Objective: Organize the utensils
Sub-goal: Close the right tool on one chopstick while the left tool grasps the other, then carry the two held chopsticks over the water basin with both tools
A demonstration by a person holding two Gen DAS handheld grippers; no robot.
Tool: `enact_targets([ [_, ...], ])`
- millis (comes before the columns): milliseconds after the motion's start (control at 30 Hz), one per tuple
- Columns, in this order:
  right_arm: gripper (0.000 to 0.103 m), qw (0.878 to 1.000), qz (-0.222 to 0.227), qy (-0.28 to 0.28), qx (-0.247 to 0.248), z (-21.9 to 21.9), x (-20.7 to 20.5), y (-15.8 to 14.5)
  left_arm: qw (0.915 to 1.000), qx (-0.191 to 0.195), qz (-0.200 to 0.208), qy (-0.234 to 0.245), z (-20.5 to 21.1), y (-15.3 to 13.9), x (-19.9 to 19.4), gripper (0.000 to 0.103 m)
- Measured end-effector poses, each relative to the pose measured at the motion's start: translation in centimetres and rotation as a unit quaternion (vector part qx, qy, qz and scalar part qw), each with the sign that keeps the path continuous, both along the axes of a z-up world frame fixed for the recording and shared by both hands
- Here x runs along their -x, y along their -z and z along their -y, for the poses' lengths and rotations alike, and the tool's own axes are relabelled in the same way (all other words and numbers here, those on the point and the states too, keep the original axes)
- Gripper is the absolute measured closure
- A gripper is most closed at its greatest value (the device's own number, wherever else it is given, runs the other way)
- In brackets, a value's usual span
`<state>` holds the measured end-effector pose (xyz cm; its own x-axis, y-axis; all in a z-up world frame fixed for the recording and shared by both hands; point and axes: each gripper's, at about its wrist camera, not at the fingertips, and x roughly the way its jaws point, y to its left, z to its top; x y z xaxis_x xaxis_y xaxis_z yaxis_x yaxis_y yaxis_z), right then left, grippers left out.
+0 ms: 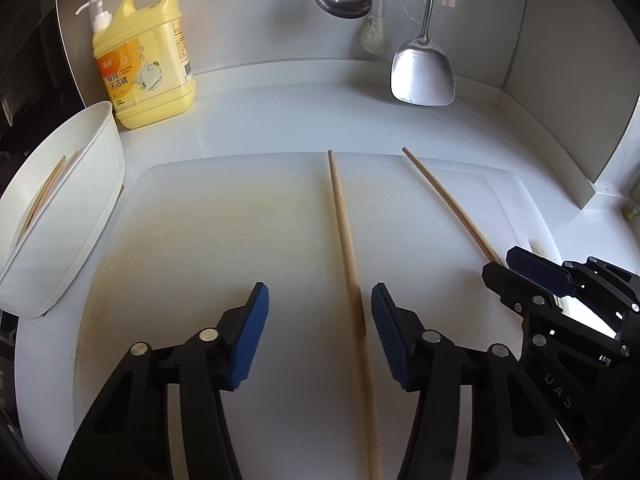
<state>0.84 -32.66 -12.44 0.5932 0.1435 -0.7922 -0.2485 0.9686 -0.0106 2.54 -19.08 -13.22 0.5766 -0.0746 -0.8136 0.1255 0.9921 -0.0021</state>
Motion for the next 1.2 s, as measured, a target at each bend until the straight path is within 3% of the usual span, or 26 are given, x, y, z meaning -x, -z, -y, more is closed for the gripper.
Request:
enact_targets([
  [100,0.096,1.000,0.004,0.006,0.007,-0.1,0.1,0.0,0.9999,0.003,0.000,0.011,0.4,-0.1,0.2,0.079],
  [167,0.096,1.000,0.004,0.009,0.006,-0.2,0.0,0.0,0.9998,0.006,-0.003,0.019,0.6,-0.2,0.2,0.093],
  [233,0.097,1.000,0.002,0.012,0.004,-0.2,-0.1,0.0,0.9996,0.008,-0.006,0.027,0.7,-0.2,0.2,0.096],
  [467,0.097,0.999,-0.014,0.035,-0.037,0.5,0.6,-0.4,0.9972,0.053,-0.046,0.026,-1.0,-0.7,0.4,0.096],
  [733,0.097,0.994,-0.008,0.044,-0.095,-0.5,2.6,-2.7,0.9971,0.067,-0.032,0.015,-4.4,-4.3,2.8,0.096],
  [1000,0.097,0.992,0.013,0.012,-0.128,-6.0,3.4,-7.1,0.9967,0.073,0.018,-0.032,-12.0,-9.8,4.7,0.096],
  [1200,0.097,0.987,0.030,-0.027,-0.156,-12.9,1.6,-10.0,0.9950,0.054,0.038,-0.075,-19.3,-12.4,4.0,0.096],
])
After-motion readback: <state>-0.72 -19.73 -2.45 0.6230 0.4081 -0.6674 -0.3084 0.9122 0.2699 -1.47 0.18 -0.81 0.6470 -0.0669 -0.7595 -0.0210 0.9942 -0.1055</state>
